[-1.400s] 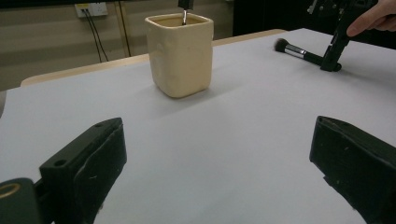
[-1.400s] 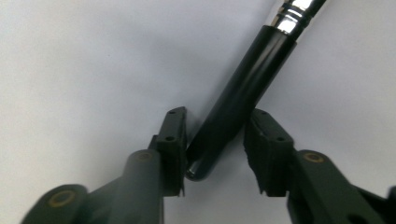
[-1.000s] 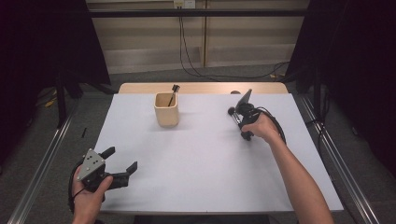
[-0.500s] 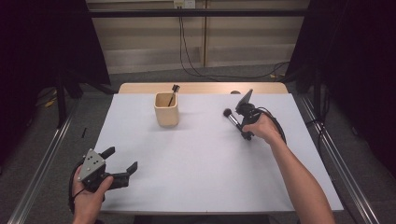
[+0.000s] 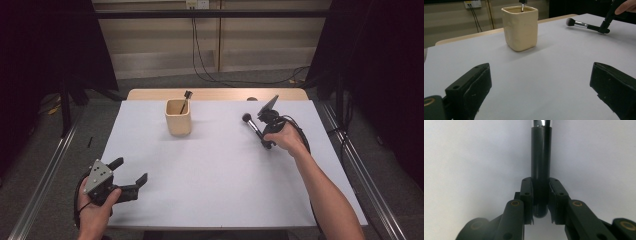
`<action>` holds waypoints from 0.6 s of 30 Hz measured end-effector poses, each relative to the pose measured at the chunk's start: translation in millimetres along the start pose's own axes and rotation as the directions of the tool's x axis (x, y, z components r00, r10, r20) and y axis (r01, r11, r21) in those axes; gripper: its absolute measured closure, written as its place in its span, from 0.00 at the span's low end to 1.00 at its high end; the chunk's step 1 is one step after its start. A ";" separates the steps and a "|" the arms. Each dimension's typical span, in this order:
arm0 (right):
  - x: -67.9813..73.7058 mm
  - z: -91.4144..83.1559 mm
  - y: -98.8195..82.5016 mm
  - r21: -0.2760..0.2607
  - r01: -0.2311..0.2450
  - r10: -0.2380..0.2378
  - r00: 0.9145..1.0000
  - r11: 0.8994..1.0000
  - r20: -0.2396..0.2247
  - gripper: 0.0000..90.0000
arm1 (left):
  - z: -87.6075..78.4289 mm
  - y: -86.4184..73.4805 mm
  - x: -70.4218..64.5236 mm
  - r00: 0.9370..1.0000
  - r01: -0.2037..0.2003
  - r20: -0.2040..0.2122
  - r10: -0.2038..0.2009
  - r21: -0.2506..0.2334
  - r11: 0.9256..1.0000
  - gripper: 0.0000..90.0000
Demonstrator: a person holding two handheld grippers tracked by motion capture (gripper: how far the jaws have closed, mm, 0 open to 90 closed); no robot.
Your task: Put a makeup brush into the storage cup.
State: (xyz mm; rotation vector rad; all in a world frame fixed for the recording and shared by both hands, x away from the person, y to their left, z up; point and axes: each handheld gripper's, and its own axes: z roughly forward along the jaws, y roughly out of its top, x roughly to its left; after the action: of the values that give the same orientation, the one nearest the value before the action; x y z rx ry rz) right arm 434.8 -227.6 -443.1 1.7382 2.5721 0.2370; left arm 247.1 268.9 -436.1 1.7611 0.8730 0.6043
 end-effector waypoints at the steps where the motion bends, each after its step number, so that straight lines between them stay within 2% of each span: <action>1: -0.4 -0.7 -0.6 -0.010 0.003 -0.003 1.000 1.000 0.000 0.84 | -0.1 0.0 0.0 1.000 0.000 0.000 0.000 0.000 1.000 0.04; 5: -0.5 -7.0 -3.7 -0.062 0.006 -0.006 1.000 0.998 -0.004 0.84 | 0.1 -0.3 0.6 1.000 0.001 -0.002 -0.001 0.002 1.000 0.04; 8: -1.5 -13.0 -6.2 -0.103 -0.015 0.013 1.000 0.995 -0.016 0.84 | 0.0 -0.2 0.3 1.000 0.002 -0.001 -0.002 0.001 1.000 0.04; 12: -2.4 -16.1 -11.9 -0.172 -0.019 0.015 0.999 0.985 -0.028 0.84 | -0.4 -0.3 0.3 1.000 -0.001 -0.003 0.001 0.001 1.000 0.04; 18: -5.9 -13.7 -23.3 -0.242 -0.027 0.016 0.999 0.970 -0.046 0.84 | -0.3 -0.3 0.2 1.000 -0.002 -0.002 0.002 0.002 1.000 0.04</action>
State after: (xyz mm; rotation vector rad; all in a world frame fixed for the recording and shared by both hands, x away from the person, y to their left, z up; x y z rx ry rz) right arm 414.1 -243.1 -433.3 1.6900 2.4305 0.5712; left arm 246.9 269.2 -436.3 1.7633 0.8741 0.6068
